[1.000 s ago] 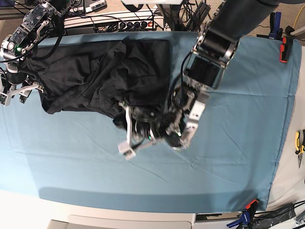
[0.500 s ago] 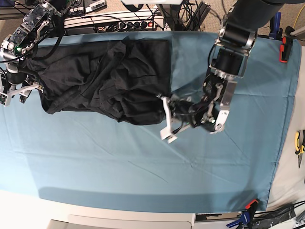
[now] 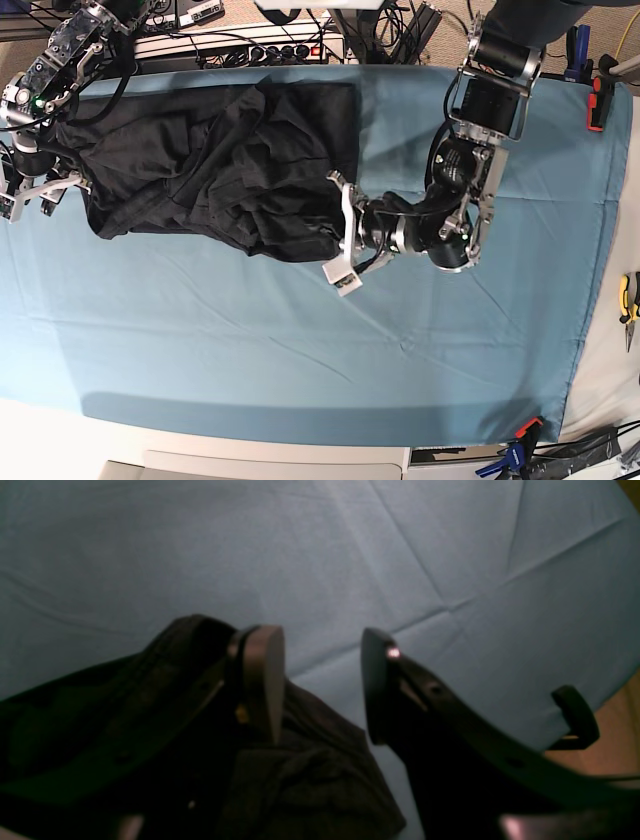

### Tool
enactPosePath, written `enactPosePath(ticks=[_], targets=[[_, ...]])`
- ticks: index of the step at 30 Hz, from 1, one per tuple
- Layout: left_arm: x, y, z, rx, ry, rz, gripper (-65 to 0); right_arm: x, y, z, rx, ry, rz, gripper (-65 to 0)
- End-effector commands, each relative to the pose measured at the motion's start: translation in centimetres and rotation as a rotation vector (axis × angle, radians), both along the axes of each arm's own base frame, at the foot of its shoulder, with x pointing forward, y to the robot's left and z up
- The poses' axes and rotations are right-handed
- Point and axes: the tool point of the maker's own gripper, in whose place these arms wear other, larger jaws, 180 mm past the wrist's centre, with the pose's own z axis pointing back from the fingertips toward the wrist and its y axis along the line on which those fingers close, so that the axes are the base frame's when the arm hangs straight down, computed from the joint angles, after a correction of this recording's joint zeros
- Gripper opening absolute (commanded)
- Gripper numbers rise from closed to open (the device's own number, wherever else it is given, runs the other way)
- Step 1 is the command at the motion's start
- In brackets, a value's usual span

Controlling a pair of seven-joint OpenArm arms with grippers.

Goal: Fold the T-shirt properly
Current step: 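Reposition the left gripper along the edge of the folded bundle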

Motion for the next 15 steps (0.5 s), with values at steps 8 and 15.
enactPosePath(ticks=[8,15], targets=[[-0.8,0.6,-2.0,0.03,-0.024,0.043,-65.0,0.6,-0.3,1.7,-0.036,-0.049,0.007,-39.3],[0.4,1.8,-3.5,0.119,-0.064,0.124,-65.0,0.6,-0.3,1.7,-0.036,-0.049,0.007,-39.3]])
